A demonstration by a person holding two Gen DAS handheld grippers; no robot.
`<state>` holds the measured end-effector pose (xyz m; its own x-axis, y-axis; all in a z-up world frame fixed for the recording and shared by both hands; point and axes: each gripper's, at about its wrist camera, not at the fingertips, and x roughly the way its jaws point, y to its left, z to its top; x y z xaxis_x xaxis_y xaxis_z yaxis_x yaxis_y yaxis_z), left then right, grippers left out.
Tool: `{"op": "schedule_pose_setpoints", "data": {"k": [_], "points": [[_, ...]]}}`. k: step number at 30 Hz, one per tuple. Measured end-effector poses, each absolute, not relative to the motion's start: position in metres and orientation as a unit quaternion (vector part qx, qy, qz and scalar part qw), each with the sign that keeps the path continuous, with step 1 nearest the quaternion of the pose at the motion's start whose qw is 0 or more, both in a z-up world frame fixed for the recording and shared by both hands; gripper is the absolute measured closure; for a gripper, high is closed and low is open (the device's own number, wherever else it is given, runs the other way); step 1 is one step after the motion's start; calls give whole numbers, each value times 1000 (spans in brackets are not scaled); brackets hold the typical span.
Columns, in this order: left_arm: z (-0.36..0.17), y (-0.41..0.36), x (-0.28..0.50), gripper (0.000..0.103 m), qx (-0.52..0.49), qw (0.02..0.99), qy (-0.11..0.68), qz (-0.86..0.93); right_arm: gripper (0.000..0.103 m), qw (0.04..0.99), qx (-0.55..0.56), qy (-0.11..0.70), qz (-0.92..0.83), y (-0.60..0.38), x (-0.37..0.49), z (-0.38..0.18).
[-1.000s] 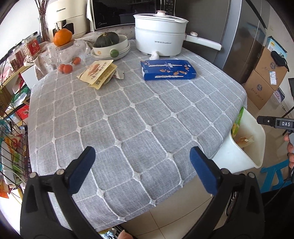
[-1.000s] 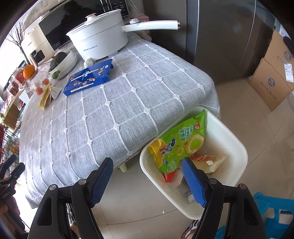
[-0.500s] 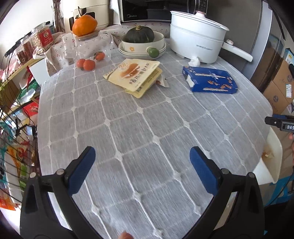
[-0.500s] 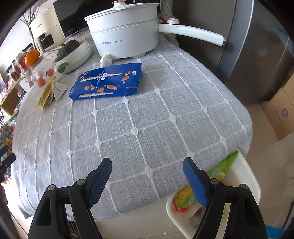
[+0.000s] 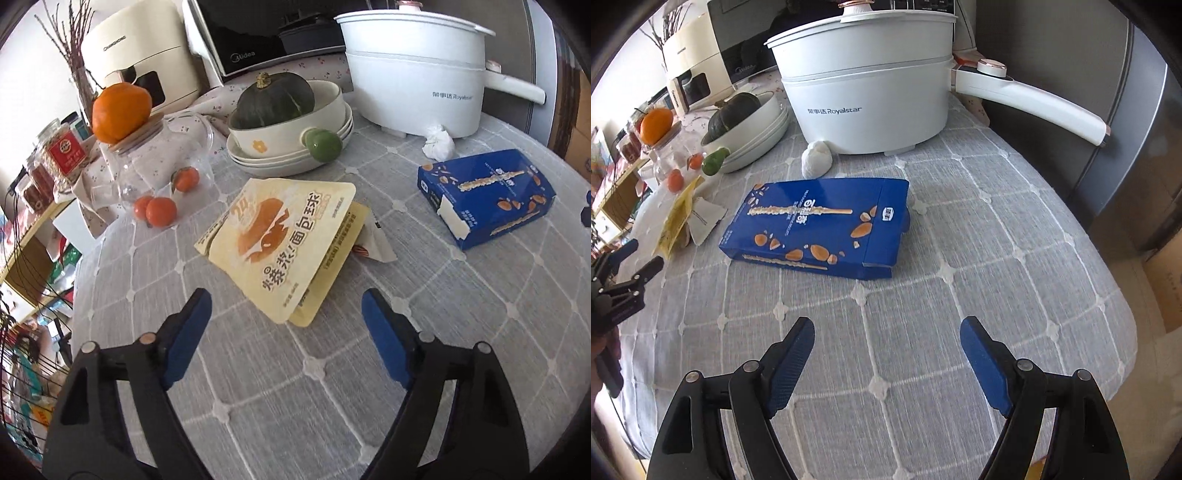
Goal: Collect trash
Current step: 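Grasp the blue biscuit box with the right tool while the left tool reaches the yellow bread packet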
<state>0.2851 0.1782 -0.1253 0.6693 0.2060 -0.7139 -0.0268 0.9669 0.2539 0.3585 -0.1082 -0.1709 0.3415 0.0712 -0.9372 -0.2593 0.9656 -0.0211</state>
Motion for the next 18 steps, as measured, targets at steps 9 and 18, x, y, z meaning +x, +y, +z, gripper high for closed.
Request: {"op": "schedule_pose_setpoints", "data": {"k": [9,18], "points": [[-138,183,303,97,96,900,422,58,20,819,-14,561,123,-112,413,-185],[-132,182,287,103,71,903,421,44,85,795,97,574,174,-118,421,-211]]}}
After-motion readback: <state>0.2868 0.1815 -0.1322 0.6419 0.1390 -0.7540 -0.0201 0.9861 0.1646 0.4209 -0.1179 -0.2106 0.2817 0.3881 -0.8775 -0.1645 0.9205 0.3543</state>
